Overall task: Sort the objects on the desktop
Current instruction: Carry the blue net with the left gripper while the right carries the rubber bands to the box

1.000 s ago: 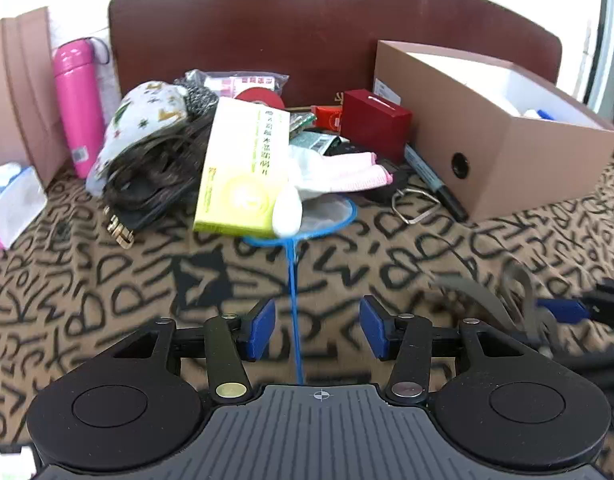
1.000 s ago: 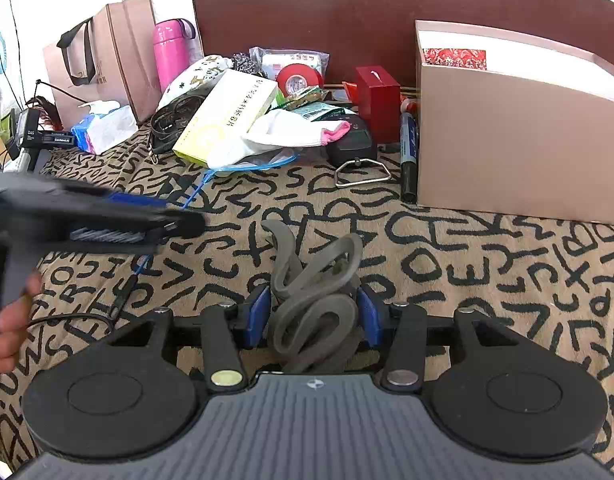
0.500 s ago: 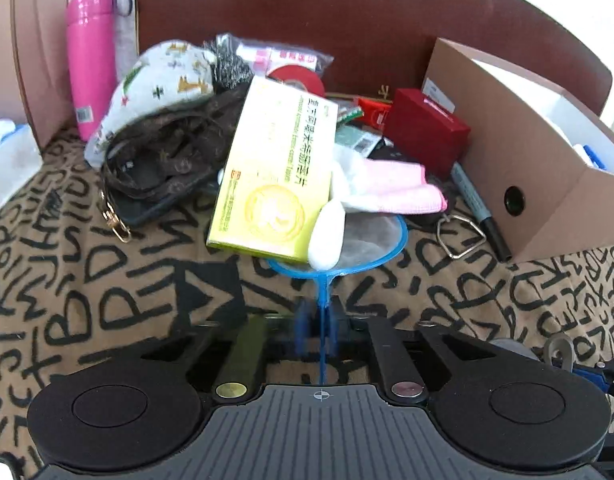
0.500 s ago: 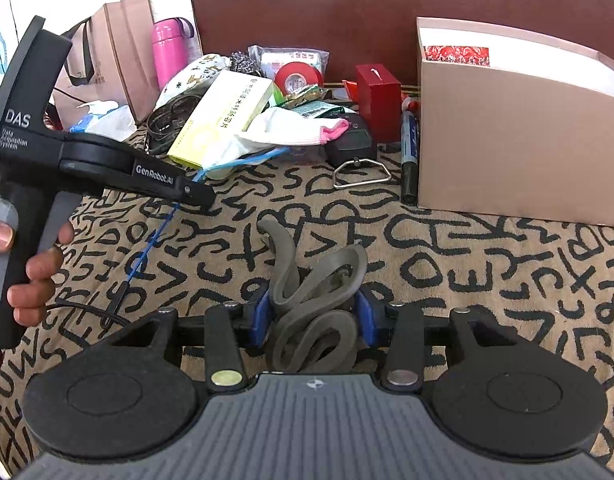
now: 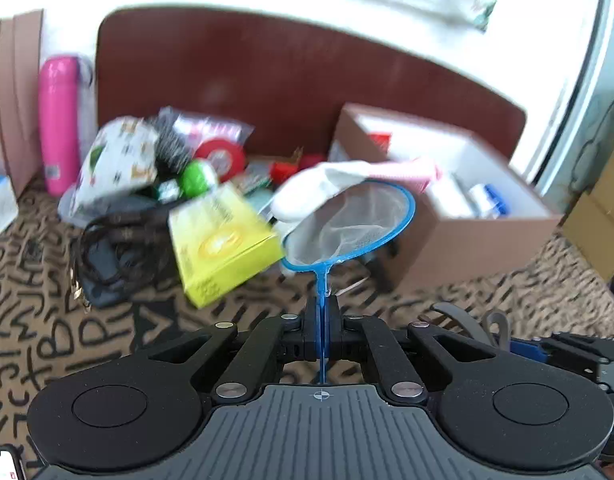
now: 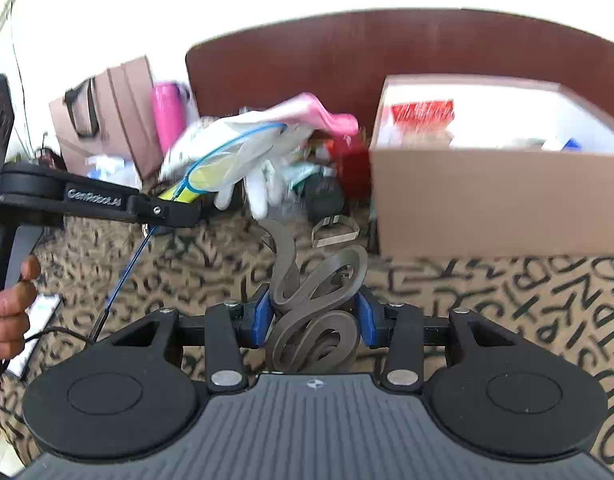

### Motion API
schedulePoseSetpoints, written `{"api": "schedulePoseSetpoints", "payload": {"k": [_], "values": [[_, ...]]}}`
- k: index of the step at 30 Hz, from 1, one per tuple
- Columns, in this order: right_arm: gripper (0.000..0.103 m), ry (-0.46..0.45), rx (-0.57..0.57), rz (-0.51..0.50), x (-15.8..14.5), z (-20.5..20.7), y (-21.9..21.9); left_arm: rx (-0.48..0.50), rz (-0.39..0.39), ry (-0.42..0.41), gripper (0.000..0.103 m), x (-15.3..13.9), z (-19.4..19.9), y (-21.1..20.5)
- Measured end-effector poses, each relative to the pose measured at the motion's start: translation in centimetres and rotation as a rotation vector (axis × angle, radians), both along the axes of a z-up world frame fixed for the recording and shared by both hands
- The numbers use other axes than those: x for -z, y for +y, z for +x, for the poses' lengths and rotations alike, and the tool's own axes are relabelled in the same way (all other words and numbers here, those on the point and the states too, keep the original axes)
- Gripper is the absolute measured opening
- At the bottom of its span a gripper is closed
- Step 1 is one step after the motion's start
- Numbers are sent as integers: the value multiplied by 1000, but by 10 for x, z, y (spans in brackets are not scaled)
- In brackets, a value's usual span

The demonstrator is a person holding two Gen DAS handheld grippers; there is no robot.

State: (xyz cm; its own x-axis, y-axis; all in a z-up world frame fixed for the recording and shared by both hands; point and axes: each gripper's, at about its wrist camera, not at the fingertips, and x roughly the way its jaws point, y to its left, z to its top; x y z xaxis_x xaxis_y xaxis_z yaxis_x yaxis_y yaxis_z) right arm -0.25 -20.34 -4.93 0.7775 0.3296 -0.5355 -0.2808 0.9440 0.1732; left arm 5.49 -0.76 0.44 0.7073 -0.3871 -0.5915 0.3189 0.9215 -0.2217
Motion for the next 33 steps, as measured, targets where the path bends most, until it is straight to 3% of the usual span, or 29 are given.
{"api": "schedulePoseSetpoints", "payload": {"k": [4, 10, 14, 17, 20, 25, 33], "values": [[48, -50, 11, 21, -18, -3, -13, 25, -8, -79, 0, -28, -4, -13], [48, -92, 45, 16, -29, 0, -27, 22, -27, -101, 0, -46, 11, -24], [48, -101, 56, 14, -30, 2, -30, 23, -32, -12, 0, -29, 23, -30], [48, -100, 62, 12, -28, 2, -35, 14, -68, -8, 0, -25, 21, -25], [48, -97, 73, 12, -28, 5, -40, 17, -51, -23, 0, -30, 22, -27], [48, -138, 96, 17, -41, 12, -50, 66, -71, -73, 0, -56, 29, -43], [48, -258, 172, -16, -85, 45, -78, 151, -108, -135, 0, -105, 70, -106]]}}
